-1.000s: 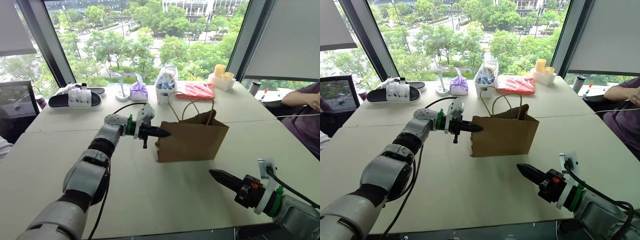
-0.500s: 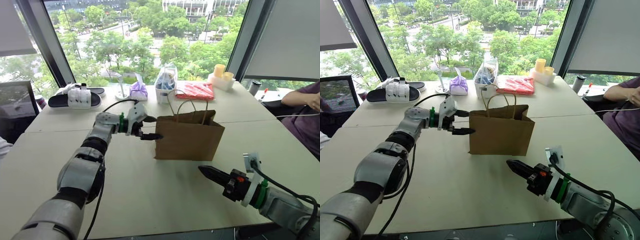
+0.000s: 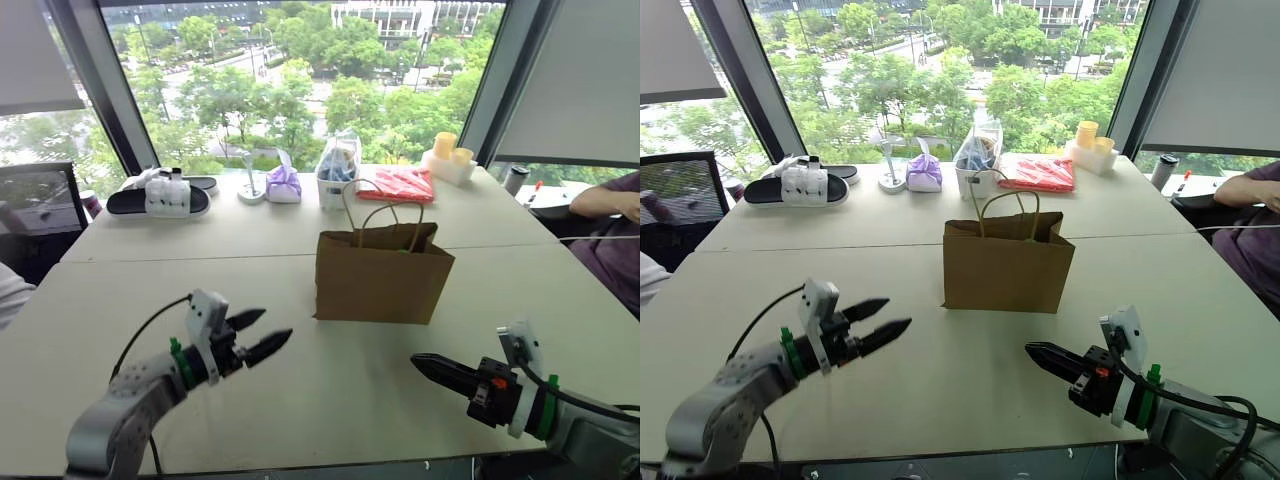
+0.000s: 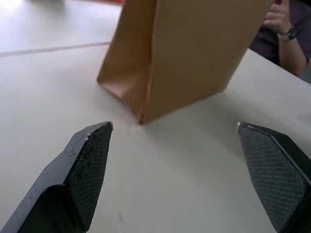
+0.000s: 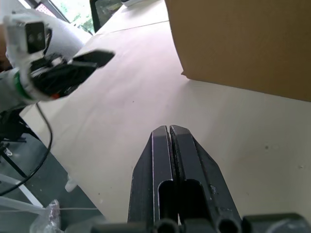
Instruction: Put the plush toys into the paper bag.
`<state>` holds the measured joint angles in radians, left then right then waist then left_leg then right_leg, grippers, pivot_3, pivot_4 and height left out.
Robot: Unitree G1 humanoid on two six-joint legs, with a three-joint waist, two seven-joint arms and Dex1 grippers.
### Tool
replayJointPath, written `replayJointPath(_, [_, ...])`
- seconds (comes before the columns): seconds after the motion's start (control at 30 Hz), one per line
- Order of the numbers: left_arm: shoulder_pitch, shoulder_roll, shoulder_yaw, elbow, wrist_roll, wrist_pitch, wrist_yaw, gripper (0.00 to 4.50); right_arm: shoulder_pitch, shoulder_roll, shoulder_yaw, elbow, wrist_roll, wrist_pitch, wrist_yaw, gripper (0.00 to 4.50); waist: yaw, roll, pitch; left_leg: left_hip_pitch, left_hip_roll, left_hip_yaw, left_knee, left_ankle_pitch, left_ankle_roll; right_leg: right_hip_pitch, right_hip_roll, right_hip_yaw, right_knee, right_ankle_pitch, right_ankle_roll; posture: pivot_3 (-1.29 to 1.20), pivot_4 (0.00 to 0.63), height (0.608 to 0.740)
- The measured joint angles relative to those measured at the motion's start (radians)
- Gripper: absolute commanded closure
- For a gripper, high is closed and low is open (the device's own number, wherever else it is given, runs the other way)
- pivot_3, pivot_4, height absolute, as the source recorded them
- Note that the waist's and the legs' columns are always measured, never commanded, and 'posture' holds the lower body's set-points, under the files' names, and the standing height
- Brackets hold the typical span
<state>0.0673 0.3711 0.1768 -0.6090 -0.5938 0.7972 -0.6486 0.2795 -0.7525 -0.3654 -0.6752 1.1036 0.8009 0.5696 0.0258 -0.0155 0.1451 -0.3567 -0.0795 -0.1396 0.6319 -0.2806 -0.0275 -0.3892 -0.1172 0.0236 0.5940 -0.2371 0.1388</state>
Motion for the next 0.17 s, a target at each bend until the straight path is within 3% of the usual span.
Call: replayJointPath(0.17, [0.067, -0.005, -0.005, -0.106, -0.032, 0.029, 0.103, 0.31, 0.019, -0.031, 0.004, 0.006, -0.066, -0.017, 0.045, 4.5, 0.013, 0.001, -0.001, 0.001, 0.004, 0.006, 0.0, 0.0, 0.0, 0.001, 0.0, -0.001, 0.0, -0.003, 0.001, 0.0, 0.15, 0.74])
